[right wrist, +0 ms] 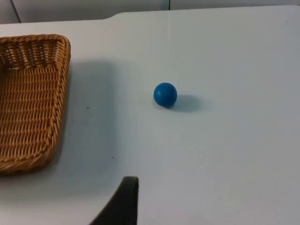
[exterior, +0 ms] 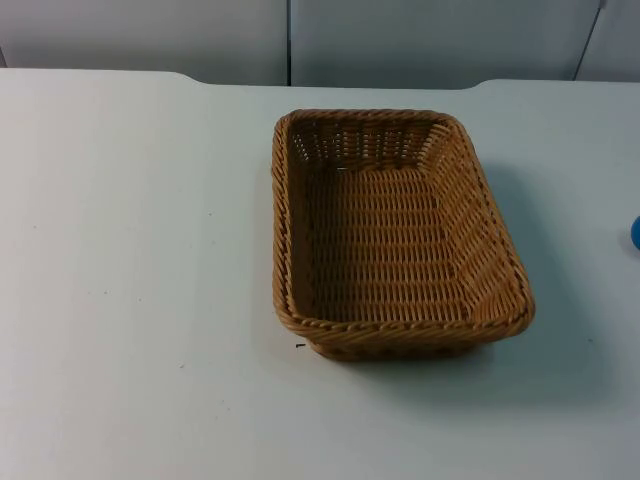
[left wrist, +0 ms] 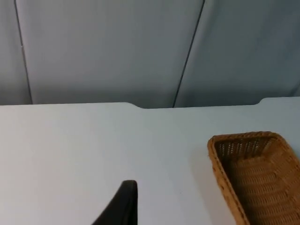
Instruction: Pick up the basket with the left hand and place the ball into the basket with the right hand.
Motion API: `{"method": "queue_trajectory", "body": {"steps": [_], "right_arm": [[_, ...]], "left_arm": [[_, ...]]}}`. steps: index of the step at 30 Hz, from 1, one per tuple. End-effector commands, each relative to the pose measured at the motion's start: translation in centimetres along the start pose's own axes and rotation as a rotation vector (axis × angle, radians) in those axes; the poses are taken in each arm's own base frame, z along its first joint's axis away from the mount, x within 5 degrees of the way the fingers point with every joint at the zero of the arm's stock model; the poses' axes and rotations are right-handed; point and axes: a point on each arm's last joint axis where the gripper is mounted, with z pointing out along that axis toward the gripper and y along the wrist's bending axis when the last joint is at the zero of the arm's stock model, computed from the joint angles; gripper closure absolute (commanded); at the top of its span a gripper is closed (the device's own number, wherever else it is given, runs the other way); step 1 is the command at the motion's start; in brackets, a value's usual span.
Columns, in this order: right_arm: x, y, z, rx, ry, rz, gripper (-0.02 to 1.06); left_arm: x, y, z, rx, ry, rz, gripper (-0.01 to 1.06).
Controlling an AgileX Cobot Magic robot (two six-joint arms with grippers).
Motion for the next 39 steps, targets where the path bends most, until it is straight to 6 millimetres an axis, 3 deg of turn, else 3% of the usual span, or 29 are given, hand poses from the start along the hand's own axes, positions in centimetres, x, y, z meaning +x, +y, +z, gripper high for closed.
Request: {"method": "queue_trajectory", "body": {"steps": [1,3,5,6,14,16,19,20,22,23,25,30,31,35,39], "right_arm": [[0.1,0.0,0.1,0.003,-0.007,0.009,0.0],[0.1,0.0,0.1,0.003,-0.007,0.009,0.0],[0.1,0.0,0.1,0.003,-0.007,0.009,0.0],[0.1,0.0,0.1,0.003,-0.007,0.009,0.0],[0.1,0.0,0.1,0.003,-0.007,0.009,0.0],[0.1,0.0,0.1,0.005,-0.007,0.008,0.0],[0.1,0.0,0.1,0.005,-0.007,0.008,0.0],[0.1,0.0,0.1,0.005,-0.007,0.008,0.0],[0.1,0.0,0.1,0.005,-0.007,0.008,0.0],[0.1,0.0,0.1,0.005,-0.007,0.008,0.0],[0.1,0.0,0.1,0.005,-0.007,0.008,0.0],[0.1,0.0,0.1,0.005,-0.007,0.008,0.0],[0.1,0.0,0.1,0.005,-0.007,0.008,0.0],[0.1,0.0,0.1,0.005,-0.007,0.008,0.0],[0.1,0.0,0.1,0.005,-0.007,0.008,0.0]], "left_arm": [[-1.1,-0.2,1.3,0.044,-0.007,-0.014,0.02],[-1.7,-0.4,3.9,0.118,0.036,-0.014,0.02],[-1.9,-0.5,4.2,0.137,0.039,-0.014,0.02],[-2.0,-0.5,6.2,0.18,0.072,-0.031,0.02],[-0.9,-0.2,14.8,0.369,0.171,-0.076,0.02],[-0.6,-0.1,15.7,0.383,0.183,-0.086,0.02],[1.0,0.5,19.2,0.399,0.259,-0.141,0.02],[1.0,0.5,19.2,0.399,0.259,-0.141,0.02],[2.2,0.5,21.0,0.405,0.313,-0.157,0.02],[3.2,0.4,22.6,0.407,0.355,-0.156,0.02],[3.7,0.3,23.3,0.406,0.372,-0.156,0.02],[8.6,-1.4,28.6,0.369,0.505,-0.143,0.02],[8.6,-1.4,28.6,0.369,0.505,-0.143,0.02],[11.9,-2.7,31.6,0.375,0.603,-0.141,0.02],[12.7,-4.2,33.5,0.409,0.634,-0.125,0.05]]}}
